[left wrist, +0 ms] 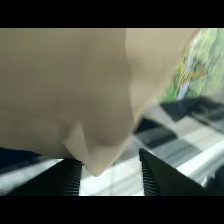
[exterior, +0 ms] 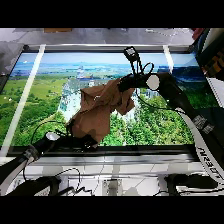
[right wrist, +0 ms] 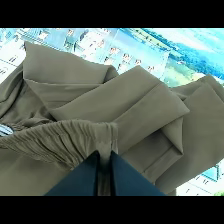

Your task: Fold the clothes and pants, and hang the long-sleeved shirts on hangers.

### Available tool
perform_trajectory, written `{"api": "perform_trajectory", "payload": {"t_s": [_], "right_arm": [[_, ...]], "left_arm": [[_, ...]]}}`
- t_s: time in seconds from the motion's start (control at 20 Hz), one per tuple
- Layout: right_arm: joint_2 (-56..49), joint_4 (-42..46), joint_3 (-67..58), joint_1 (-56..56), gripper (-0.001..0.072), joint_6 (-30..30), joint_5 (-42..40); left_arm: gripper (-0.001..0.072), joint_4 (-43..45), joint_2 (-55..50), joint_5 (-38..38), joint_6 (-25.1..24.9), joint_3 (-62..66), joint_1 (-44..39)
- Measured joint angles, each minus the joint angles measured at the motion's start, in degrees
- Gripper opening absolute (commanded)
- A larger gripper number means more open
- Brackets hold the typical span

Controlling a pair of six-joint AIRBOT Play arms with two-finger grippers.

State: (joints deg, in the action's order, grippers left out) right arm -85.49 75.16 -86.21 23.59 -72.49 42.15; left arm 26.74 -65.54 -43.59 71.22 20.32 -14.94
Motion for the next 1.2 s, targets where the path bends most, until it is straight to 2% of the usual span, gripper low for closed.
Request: {"api": "perform_trajectory", "payload": {"t_s": [0.05,0.1,0.4,0.55,0.75,0.95,1.2], "right_arm": [[0.0,0.02,0.0,0.0,0.0035,0.0,0.0],[0.0,0.02,0.0,0.0,0.0035,0.0,0.0],[0.0,1.09,-0.76,0.0,0.0034,-0.96,-0.37],[0.07,4.7,-3.8,-0.85,0.0033,-3.91,-2.03],[0.07,7.65,-9.81,-6.64,0.0033,-10.05,-3.08],[0.07,8.22,-14.36,-16.33,0.0034,-17.99,0.31],[0.07,6.36,-20.57,-26.34,0.0033,-22.82,5.27]], "left_arm": [[0.0138,-0.5,-0.09,0.83,-0.35,0.04,-0.28],[0.0021,-1.25,-0.17,1.77,-0.55,0.11,-0.52],[0.0013,-3.89,-0.07,1.97,-1.07,3.28,-0.24],[0.0011,-3.72,0.81,1.44,-1.14,8.59,4.46],[0.001,0.37,1.92,-0.74,-0.09,19.45,17.79],[0.0009,3.58,2.01,-1.73,3.08,33.11,33.22],[0.0008,4.57,-0.55,-0.22,8.15,51.3,44.83]]}}
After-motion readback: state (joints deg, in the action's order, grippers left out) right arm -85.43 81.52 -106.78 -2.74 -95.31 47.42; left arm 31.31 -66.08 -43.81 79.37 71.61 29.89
